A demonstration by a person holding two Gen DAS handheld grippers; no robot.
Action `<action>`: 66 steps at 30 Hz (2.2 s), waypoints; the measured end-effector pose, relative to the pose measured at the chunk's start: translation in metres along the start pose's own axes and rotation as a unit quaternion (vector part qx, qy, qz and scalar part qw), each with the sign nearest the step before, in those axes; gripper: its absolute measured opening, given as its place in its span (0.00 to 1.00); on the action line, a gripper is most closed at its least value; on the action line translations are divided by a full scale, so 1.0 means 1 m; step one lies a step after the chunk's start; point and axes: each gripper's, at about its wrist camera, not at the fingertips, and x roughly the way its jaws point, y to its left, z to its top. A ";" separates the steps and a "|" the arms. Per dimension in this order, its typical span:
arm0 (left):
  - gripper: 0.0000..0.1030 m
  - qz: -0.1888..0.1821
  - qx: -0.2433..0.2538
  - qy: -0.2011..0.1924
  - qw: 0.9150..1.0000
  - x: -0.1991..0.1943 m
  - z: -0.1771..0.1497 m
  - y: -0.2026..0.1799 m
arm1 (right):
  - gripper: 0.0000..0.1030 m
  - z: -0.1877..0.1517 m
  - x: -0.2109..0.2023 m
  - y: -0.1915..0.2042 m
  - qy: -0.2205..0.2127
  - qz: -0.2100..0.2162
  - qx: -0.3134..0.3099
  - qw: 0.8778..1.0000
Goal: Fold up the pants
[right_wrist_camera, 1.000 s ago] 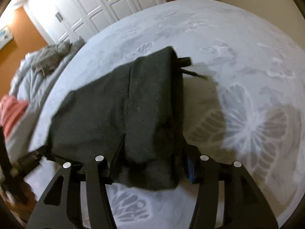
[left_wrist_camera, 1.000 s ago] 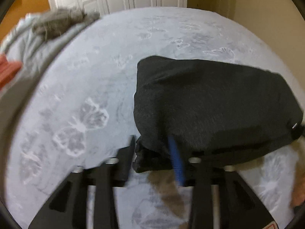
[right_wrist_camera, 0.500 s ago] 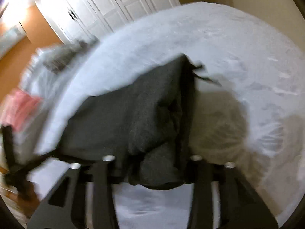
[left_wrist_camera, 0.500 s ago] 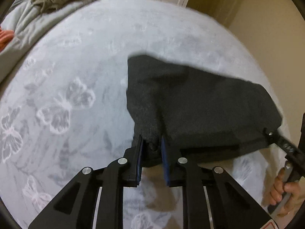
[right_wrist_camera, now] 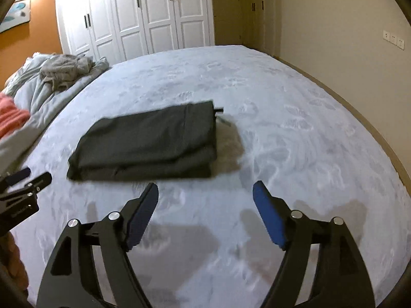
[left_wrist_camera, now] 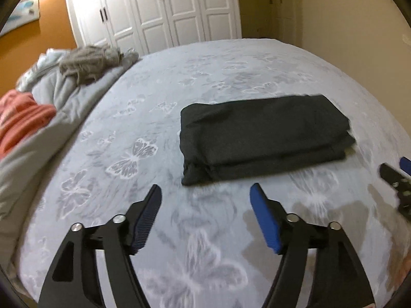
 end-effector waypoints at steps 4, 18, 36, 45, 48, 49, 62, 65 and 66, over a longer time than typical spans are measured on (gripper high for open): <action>0.70 -0.001 0.012 0.006 1.000 -0.020 -0.034 -0.012 | 0.72 -0.031 -0.007 0.007 0.019 -0.003 -0.012 1.000; 0.81 -0.033 -0.030 0.002 0.999 0.003 -0.079 -0.014 | 0.84 -0.063 -0.003 0.028 0.001 -0.044 -0.050 0.998; 0.83 -0.029 -0.009 -0.017 0.999 0.017 -0.083 -0.022 | 0.85 -0.076 0.018 0.036 0.018 -0.064 -0.055 0.996; 0.84 -0.023 -0.015 -0.017 0.999 0.018 -0.083 -0.020 | 0.85 -0.076 0.016 0.038 0.014 -0.059 -0.057 0.997; 0.84 -0.024 -0.008 -0.005 1.000 0.022 -0.083 -0.022 | 0.85 -0.076 0.014 0.039 0.013 -0.059 -0.057 0.997; 0.84 -0.024 -0.008 -0.004 1.000 0.022 -0.083 -0.021 | 0.85 -0.077 0.014 0.039 0.013 -0.060 -0.057 0.997; 0.84 -0.037 -0.019 0.006 0.999 0.025 -0.083 -0.018 | 0.85 -0.077 0.014 0.039 0.013 -0.060 -0.056 0.997; 0.84 -0.038 -0.016 0.003 0.999 0.024 -0.084 -0.018 | 0.85 -0.076 0.015 0.039 0.013 -0.060 -0.057 0.996; 0.84 -0.038 -0.015 0.003 0.999 0.024 -0.084 -0.018 | 0.85 -0.077 0.015 0.040 0.014 -0.060 -0.057 0.996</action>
